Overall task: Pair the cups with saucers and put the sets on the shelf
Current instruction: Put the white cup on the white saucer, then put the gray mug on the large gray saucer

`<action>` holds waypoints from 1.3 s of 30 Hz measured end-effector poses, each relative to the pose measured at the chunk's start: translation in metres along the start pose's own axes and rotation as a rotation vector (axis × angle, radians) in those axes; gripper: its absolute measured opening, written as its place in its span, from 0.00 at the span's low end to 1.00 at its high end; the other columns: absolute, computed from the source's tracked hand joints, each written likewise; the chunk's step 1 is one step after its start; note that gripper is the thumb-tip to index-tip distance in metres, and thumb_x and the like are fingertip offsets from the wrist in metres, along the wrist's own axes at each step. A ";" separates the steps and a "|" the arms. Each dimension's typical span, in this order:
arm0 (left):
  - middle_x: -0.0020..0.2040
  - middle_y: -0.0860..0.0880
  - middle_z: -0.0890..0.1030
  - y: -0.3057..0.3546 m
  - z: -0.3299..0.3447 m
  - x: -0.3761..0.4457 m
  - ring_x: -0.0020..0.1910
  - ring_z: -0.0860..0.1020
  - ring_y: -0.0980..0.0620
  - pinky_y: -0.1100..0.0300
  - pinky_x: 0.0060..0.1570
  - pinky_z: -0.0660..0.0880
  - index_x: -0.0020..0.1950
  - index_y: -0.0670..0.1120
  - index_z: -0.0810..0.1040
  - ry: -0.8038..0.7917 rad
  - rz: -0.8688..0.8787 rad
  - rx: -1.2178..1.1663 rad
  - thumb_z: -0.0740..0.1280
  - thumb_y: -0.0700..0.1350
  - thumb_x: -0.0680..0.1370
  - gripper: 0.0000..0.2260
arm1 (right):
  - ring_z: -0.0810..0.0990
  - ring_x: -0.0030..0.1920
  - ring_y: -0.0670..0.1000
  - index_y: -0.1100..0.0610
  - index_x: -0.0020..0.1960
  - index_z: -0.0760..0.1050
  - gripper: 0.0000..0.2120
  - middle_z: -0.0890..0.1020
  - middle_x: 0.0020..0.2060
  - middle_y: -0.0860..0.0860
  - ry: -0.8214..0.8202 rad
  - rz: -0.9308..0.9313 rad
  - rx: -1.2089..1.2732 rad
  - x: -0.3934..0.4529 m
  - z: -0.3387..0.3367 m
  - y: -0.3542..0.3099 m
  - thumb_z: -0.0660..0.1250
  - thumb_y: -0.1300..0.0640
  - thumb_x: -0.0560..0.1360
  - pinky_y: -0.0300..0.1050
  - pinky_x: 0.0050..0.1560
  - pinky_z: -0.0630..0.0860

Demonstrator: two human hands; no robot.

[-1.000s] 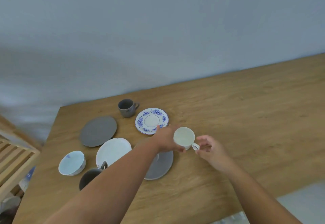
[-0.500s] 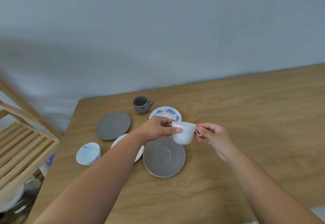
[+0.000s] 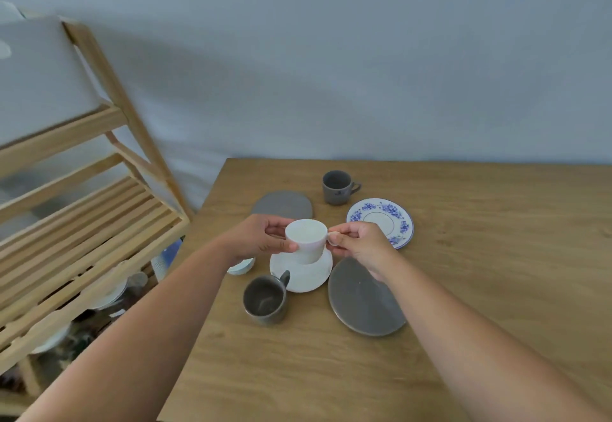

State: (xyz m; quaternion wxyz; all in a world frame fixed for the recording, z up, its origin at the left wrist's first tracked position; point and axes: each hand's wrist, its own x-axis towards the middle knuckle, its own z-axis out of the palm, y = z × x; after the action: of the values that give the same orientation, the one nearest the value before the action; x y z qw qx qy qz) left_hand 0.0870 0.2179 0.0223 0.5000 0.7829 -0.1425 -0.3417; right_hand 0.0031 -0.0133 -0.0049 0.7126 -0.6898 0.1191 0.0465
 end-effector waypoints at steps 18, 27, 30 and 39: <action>0.60 0.49 0.83 -0.014 0.012 -0.016 0.53 0.83 0.55 0.58 0.57 0.78 0.68 0.46 0.76 0.161 -0.025 0.155 0.80 0.36 0.66 0.32 | 0.81 0.54 0.46 0.48 0.52 0.81 0.09 0.84 0.49 0.44 0.024 0.062 -0.359 0.001 0.012 0.010 0.73 0.55 0.71 0.43 0.54 0.76; 0.66 0.64 0.69 -0.059 0.044 -0.097 0.62 0.69 0.63 0.62 0.61 0.69 0.73 0.62 0.64 0.358 0.047 0.380 0.76 0.71 0.55 0.49 | 0.75 0.52 0.45 0.55 0.51 0.82 0.12 0.80 0.50 0.48 0.138 -0.645 -0.689 -0.038 0.041 0.008 0.70 0.66 0.70 0.31 0.56 0.68; 0.67 0.62 0.69 -0.080 0.070 -0.099 0.64 0.69 0.64 0.66 0.62 0.66 0.74 0.59 0.61 0.428 0.120 0.333 0.79 0.67 0.56 0.50 | 0.76 0.53 0.46 0.53 0.56 0.81 0.14 0.80 0.53 0.48 -0.099 -0.521 -0.795 -0.039 0.054 0.016 0.68 0.63 0.73 0.33 0.54 0.69; 0.57 0.60 0.82 -0.100 0.088 -0.102 0.57 0.80 0.59 0.67 0.51 0.77 0.62 0.58 0.76 0.524 0.141 -0.183 0.84 0.52 0.58 0.35 | 0.79 0.44 0.38 0.44 0.56 0.80 0.13 0.82 0.44 0.37 -0.199 -0.238 -0.567 -0.045 0.055 0.034 0.69 0.58 0.75 0.25 0.45 0.71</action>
State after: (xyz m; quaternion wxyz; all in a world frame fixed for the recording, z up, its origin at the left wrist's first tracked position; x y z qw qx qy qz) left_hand -0.0590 0.2612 -0.0487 0.6108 0.7844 -0.0312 -0.1035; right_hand -0.0425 0.0474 -0.0267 0.5007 -0.8620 -0.0505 0.0613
